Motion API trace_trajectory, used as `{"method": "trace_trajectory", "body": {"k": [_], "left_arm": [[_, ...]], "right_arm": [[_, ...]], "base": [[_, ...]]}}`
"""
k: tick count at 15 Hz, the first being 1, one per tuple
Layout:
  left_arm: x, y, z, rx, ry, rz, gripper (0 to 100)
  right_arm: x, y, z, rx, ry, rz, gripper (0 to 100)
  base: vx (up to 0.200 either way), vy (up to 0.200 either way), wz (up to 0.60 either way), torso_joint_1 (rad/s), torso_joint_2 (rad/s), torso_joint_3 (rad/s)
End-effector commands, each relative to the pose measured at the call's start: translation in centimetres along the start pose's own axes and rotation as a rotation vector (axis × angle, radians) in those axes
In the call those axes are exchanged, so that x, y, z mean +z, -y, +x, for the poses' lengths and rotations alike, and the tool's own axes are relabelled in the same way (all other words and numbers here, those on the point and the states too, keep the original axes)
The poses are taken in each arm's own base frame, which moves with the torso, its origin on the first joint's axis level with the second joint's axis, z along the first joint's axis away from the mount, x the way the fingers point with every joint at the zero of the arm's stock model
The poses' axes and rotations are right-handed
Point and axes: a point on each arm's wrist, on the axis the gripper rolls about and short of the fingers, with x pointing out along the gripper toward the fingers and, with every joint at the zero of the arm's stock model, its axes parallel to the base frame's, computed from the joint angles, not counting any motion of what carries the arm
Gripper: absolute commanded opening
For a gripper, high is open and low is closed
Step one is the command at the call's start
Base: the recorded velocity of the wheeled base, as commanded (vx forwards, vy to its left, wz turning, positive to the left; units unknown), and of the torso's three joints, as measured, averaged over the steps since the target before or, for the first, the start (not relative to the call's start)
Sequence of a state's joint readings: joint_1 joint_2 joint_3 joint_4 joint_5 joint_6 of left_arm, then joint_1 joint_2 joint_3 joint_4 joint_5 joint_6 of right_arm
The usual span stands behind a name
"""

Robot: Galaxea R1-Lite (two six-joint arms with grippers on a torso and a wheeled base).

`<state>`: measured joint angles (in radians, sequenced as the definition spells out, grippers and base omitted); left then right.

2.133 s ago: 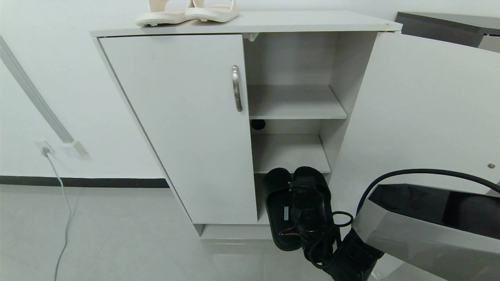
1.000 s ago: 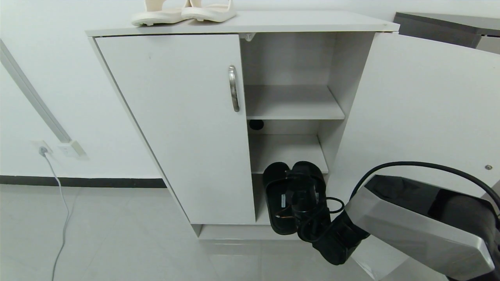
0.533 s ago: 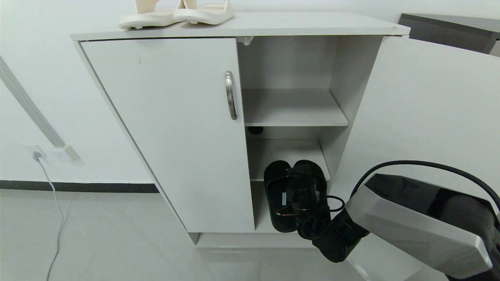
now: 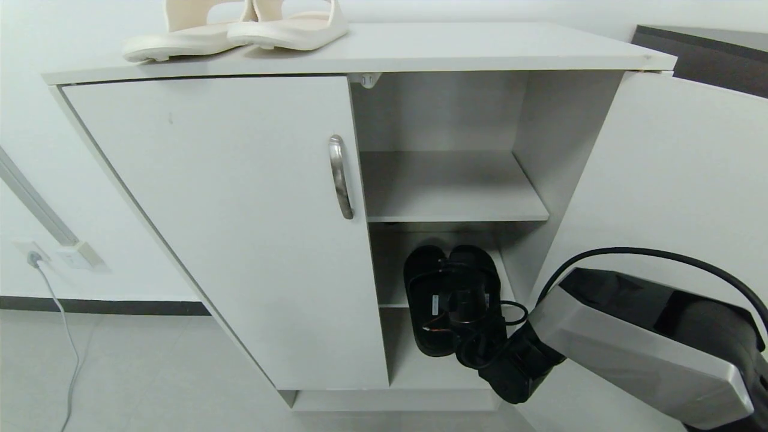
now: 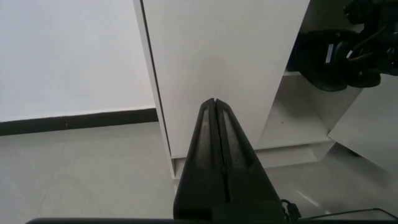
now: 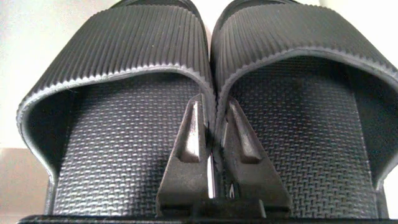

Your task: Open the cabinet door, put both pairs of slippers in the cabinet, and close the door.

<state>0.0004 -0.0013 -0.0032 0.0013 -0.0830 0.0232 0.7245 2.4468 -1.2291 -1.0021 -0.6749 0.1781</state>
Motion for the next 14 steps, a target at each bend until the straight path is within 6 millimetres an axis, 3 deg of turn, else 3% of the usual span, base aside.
{"method": "trace_trajectory", "body": {"k": [1, 14], "left_arm": [[0.0, 0.0, 0.0, 0.001, -0.002, 0.0, 0], [0.0, 0.0, 0.0, 0.003, -0.002, 0.0, 0]], "right_arm": [[-0.2, -0.3, 1.1, -0.004, 0.013, 0.011, 0], [1.2, -0.8, 7.8, -0.055, -0.008, 0.011, 0]], "base": [[0.0, 0.0, 0.0, 0.0, 0.0, 0.0], [0.0, 0.0, 0.0, 0.0, 0.0, 0.0]]}}
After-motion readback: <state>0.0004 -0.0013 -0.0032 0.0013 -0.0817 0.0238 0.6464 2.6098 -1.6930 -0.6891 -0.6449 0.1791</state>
